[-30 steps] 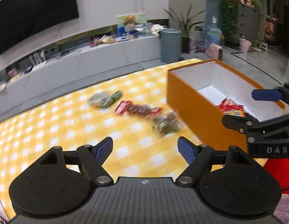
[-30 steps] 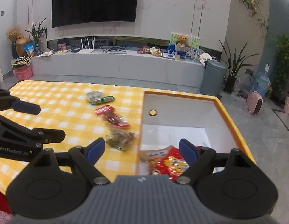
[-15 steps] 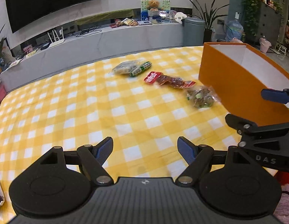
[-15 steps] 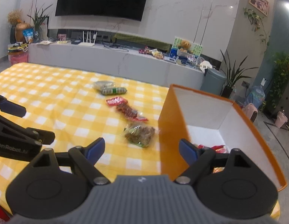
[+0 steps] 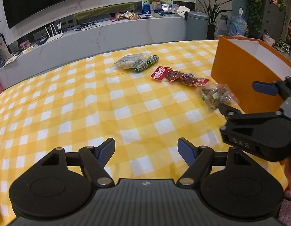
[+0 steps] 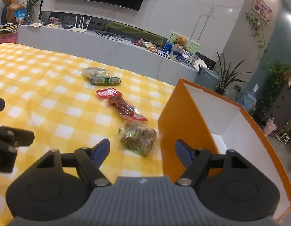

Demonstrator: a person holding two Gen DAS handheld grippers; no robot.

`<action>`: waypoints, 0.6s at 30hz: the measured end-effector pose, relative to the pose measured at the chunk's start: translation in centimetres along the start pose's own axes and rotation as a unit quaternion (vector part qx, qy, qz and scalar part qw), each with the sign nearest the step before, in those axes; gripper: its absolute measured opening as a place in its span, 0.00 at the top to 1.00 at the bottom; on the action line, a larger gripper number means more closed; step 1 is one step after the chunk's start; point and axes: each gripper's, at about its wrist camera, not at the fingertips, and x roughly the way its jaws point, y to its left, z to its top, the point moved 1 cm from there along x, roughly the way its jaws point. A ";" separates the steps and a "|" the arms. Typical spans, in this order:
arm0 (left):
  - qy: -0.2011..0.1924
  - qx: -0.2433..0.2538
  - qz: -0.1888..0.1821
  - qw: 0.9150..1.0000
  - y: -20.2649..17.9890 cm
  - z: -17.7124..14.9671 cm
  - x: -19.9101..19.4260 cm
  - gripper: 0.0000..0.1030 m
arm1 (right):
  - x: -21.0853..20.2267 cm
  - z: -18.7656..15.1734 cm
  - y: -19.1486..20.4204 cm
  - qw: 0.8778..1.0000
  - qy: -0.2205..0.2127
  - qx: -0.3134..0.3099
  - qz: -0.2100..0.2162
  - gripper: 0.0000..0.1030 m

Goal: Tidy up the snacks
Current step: 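Move both tools back to the table toward the clear green-snack bag, then grasp the clear bag of green-wrapped snacks with the right tool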

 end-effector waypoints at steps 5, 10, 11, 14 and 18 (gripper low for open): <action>0.005 0.003 -0.002 1.000 0.5 0.8 1.6 0.14 | 3.3 1.1 0.9 1.000 0.022 0.010 -0.005 0.27; 0.007 -0.007 0.002 1.000 1.3 1.6 2.9 0.14 | 6.4 1.4 1.7 0.998 0.053 0.024 -0.025 0.26; 0.006 -0.008 0.001 1.000 1.5 1.7 3.1 0.14 | 7.0 1.3 1.6 0.997 0.060 0.033 -0.025 0.26; 0.005 -0.008 0.000 1.000 1.6 1.9 3.6 0.14 | 8.3 1.0 1.5 0.995 0.077 0.052 -0.023 0.27; 0.009 -0.005 0.002 1.000 1.8 1.7 4.0 0.14 | 8.8 1.0 1.3 0.995 0.068 0.064 -0.017 0.36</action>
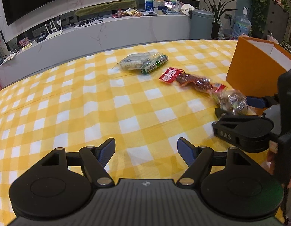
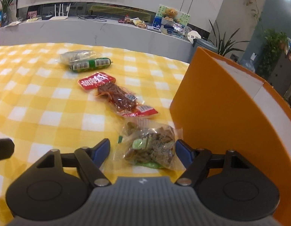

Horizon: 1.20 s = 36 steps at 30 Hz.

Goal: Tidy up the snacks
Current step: 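Grasp the clear bag of green-wrapped snacks with the right tool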

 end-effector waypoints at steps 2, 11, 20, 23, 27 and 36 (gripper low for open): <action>0.003 -0.004 -0.001 1.000 0.2 -0.3 0.1 0.14 | -0.1 0.0 0.0 1.000 -0.003 0.000 0.022 0.42; 0.016 -0.050 0.031 0.998 3.7 -2.4 -1.2 0.26 | -2.6 -0.2 4.2 0.984 -0.034 -0.065 0.161 0.44; 0.009 -0.107 0.026 0.994 6.4 -2.8 -2.5 0.26 | -3.6 0.1 6.6 0.973 -0.038 -0.081 0.214 0.39; 0.004 -0.098 0.014 0.995 5.8 -2.3 -2.3 0.26 | -3.7 0.3 6.0 0.973 -0.036 -0.078 0.213 0.37; 0.005 -0.077 0.001 0.997 5.0 -1.3 -1.6 0.26 | -3.3 0.7 5.2 0.973 -0.031 -0.089 0.210 0.30; 0.002 -0.040 -0.028 0.999 3.6 1.4 -0.9 0.26 | -2.3 1.2 4.9 0.967 -0.004 -0.108 0.230 0.46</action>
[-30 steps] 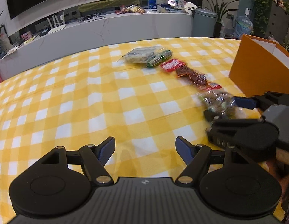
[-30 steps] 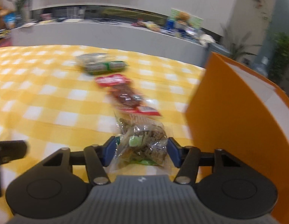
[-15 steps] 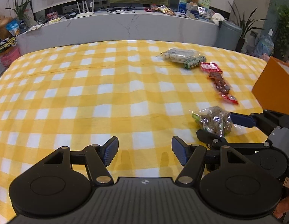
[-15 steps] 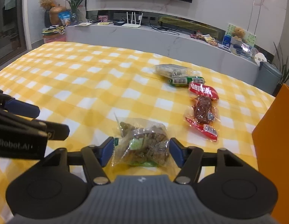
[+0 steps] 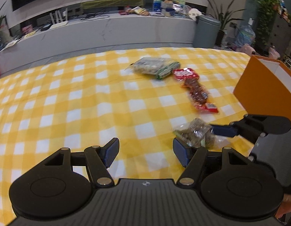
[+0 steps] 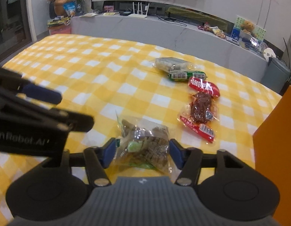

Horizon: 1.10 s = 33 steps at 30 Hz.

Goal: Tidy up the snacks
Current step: 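Grasp the clear bag of green-wrapped snacks with the right tool, then drop the clear bag into the box with the right tool while the left grasps the meat packet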

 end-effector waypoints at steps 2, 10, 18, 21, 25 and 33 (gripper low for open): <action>-0.002 0.007 -0.011 1.000 -0.4 0.5 0.1 0.26 | -0.3 -0.1 -0.2 1.000 0.004 -0.003 0.002 0.49; -0.003 0.018 -0.050 0.999 -2.3 2.9 0.4 0.26 | -3.5 0.5 -2.1 1.000 0.000 -0.003 -0.022 0.57; 0.021 -0.008 -0.090 0.996 -3.2 6.1 1.2 0.26 | -9.4 3.1 -6.0 0.999 -0.026 0.008 -0.046 0.57; 0.039 -0.017 -0.106 0.993 -3.7 7.3 2.2 0.26 | -11.6 4.2 -8.1 0.998 -0.025 0.024 -0.048 0.57; 0.061 -0.035 -0.125 0.990 -4.8 8.6 4.4 0.26 | -14.3 5.1 -11.2 0.997 -0.020 0.051 -0.052 0.57; 0.072 -0.074 -0.121 0.987 -6.7 10.1 10.2 0.26 | -16.3 4.4 -17.5 0.991 0.007 0.078 -0.106 0.57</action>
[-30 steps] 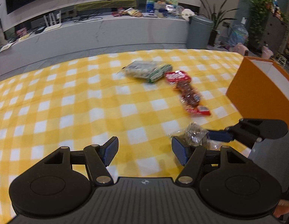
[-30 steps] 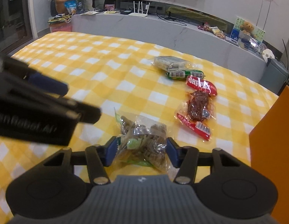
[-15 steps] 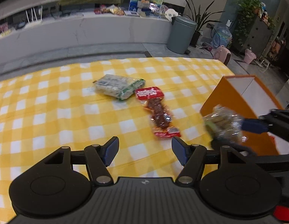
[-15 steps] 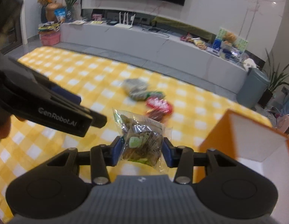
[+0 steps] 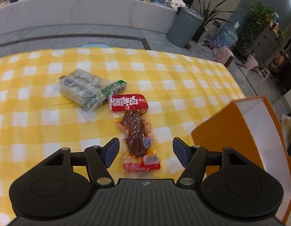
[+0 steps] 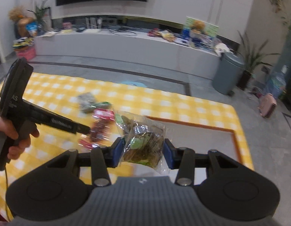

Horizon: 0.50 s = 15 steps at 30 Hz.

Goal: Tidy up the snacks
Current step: 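Drop the clear bag into the box with the right tool while the left grasps the meat packet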

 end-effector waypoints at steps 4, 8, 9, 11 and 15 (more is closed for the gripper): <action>0.010 -0.005 0.020 1.000 0.0 0.3 2.7 0.26 | 1.2 -1.0 -2.8 0.999 0.025 0.008 -0.031 0.57; 0.009 0.000 0.037 0.999 -0.3 0.1 3.8 0.26 | 2.1 -2.4 -4.5 0.999 0.040 0.021 -0.028 0.57; 0.010 0.004 0.042 0.999 -0.4 0.0 3.9 0.26 | 2.4 -2.7 -4.8 0.998 0.045 0.020 -0.029 0.57; 0.011 0.013 0.059 0.998 -0.8 0.0 4.2 0.27 | 3.2 -3.1 -4.9 0.998 0.053 0.015 -0.033 0.57; 0.012 0.041 0.090 0.995 -2.0 -0.3 4.9 0.28 | 5.1 -3.7 -5.5 0.997 0.072 0.019 -0.026 0.57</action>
